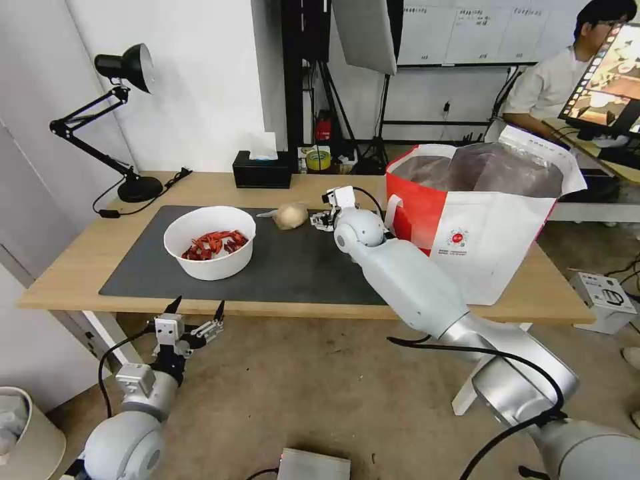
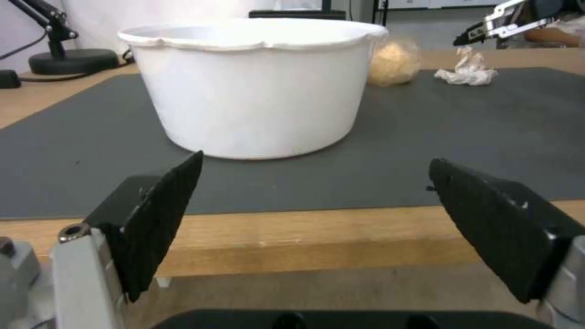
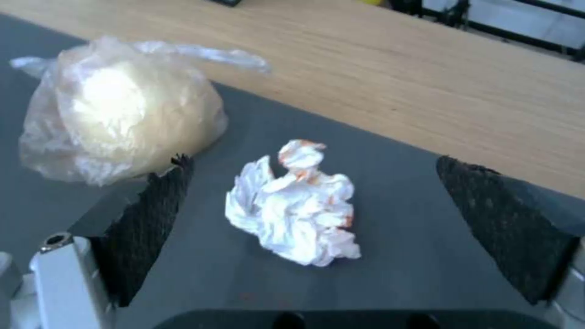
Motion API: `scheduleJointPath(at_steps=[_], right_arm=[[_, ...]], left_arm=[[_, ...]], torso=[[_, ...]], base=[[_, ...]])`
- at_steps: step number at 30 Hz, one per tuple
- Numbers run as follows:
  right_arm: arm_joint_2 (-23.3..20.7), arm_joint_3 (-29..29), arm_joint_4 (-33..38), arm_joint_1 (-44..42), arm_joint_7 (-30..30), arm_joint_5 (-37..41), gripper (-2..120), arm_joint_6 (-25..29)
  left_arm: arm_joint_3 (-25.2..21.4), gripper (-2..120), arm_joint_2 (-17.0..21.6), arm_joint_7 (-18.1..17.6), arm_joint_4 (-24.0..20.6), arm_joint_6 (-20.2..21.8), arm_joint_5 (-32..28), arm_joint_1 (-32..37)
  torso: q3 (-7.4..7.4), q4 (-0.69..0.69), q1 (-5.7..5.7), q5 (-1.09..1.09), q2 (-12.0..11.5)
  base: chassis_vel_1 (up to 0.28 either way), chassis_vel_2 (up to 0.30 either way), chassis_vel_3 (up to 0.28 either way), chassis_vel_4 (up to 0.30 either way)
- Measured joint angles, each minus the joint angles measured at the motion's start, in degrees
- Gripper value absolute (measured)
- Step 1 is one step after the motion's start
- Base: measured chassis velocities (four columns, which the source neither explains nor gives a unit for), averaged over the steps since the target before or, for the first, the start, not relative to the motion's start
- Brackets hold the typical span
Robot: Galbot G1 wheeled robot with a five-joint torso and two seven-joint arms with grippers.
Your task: Pick up the trash from the table and place it into the takeout bag.
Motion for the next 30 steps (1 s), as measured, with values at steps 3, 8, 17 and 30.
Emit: scheduleJointPath(at_steps=[3,8,17,30], right_arm=[[-0.1,-0.2,-0.8,0.3,-1.8,-0.3,100,0.6],[0.6,-0.2,-1.6,0.5,-2.5,-0.6,100,0.9],[1.1,-0.1,-1.6,0.4,-2.1,-0.8,100,0.9],[0.5,0.0,-1.2,0.3,-1.9,-0.6,100,0.4]], left_arm=[[0.0,100,0.2,0.0,0.1,0.0,0.0,0.0],[0.4,100,0.2,0.0,0.2,0.0,0.0,-0.1],[0.8,100,-0.1,0.0,0.3,0.0,0.2,0.0],[0.2,100,-0.1,0.0,-0.5,0.0,0.4,0.7]], torso=[[0.0,0.0,0.0,0.0,0.0],[0.0,0.0,0.0,0.0,0.0],[-0.01,0.0,0.0,0.0,0.0],[-0.01,0.0,0.0,0.0,0.0]], base=[[0.0,0.0,0.0,0.0],[0.0,0.0,0.0,0.0],[0.0,0.0,0.0,0.0],[0.0,0.0,0.0,0.0]])
